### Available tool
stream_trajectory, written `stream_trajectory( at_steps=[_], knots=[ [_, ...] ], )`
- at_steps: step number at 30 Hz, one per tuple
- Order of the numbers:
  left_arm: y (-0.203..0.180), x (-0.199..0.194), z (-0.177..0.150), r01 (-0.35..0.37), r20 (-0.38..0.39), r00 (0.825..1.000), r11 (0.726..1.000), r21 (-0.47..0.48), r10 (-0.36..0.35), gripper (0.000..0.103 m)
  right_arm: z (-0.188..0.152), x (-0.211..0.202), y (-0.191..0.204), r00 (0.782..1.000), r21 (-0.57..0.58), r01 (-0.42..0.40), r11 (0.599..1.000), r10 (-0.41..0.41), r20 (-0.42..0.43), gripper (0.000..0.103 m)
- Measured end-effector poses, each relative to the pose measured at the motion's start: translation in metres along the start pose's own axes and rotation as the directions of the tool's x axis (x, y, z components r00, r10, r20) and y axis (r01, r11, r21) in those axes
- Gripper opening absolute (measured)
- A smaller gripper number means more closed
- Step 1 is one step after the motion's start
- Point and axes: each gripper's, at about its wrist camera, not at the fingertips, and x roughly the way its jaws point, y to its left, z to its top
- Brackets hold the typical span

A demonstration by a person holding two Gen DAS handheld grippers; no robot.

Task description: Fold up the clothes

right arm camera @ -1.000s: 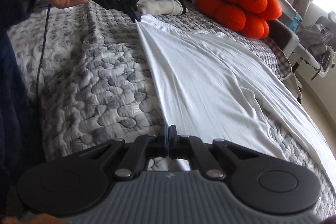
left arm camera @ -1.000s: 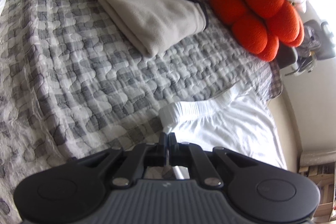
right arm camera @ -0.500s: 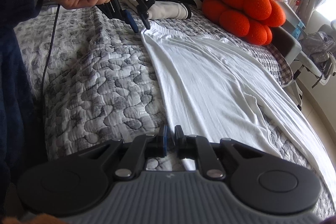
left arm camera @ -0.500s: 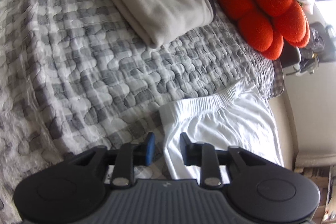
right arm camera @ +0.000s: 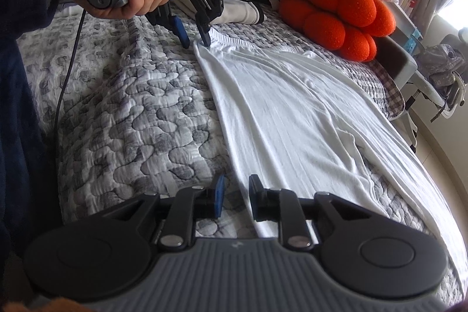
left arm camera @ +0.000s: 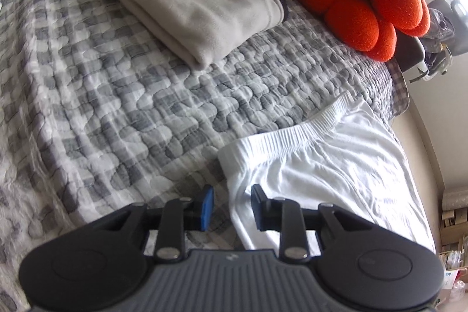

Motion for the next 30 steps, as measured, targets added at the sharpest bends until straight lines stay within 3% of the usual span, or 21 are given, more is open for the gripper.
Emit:
stream_trajectory(
  at_steps=[10, 12, 19, 22, 26, 30],
  knots=[
    [-0.004, 0.002, -0.001, -0.029, 0.000, 1.000, 0.999, 0.020, 0.029, 0.029, 0.001, 0.000, 0.003, 1.000, -0.002, 0.005, 1.000, -0.005, -0.002, 0.029],
    [-0.007, 0.003, -0.002, -0.028, 0.003, 1.000, 0.999, 0.039, 0.028, 0.033, 0.001, -0.001, 0.002, 1.000, -0.001, 0.005, 1.000, -0.005, -0.003, 0.029],
    [-0.021, 0.006, -0.008, -0.021, 0.015, 1.000, 0.991, 0.129, 0.020, 0.061, 0.002, -0.002, 0.003, 1.000, -0.001, -0.005, 1.000, 0.005, -0.001, 0.029],
    [-0.027, 0.007, -0.010, -0.038, 0.013, 0.999, 0.984, 0.174, 0.037, 0.062, 0.002, -0.002, 0.002, 1.000, 0.007, 0.001, 1.000, -0.001, -0.001, 0.029],
    [-0.032, 0.008, -0.011, -0.034, -0.007, 0.999, 0.977, 0.211, 0.036, 0.073, 0.003, -0.004, 0.000, 1.000, 0.015, 0.011, 1.000, -0.011, 0.001, 0.029],
    [-0.033, 0.009, -0.012, -0.040, -0.013, 0.999, 0.978, 0.207, 0.043, 0.074, 0.003, -0.004, 0.000, 1.000, 0.016, 0.018, 1.000, -0.018, -0.002, 0.029]
  ],
)
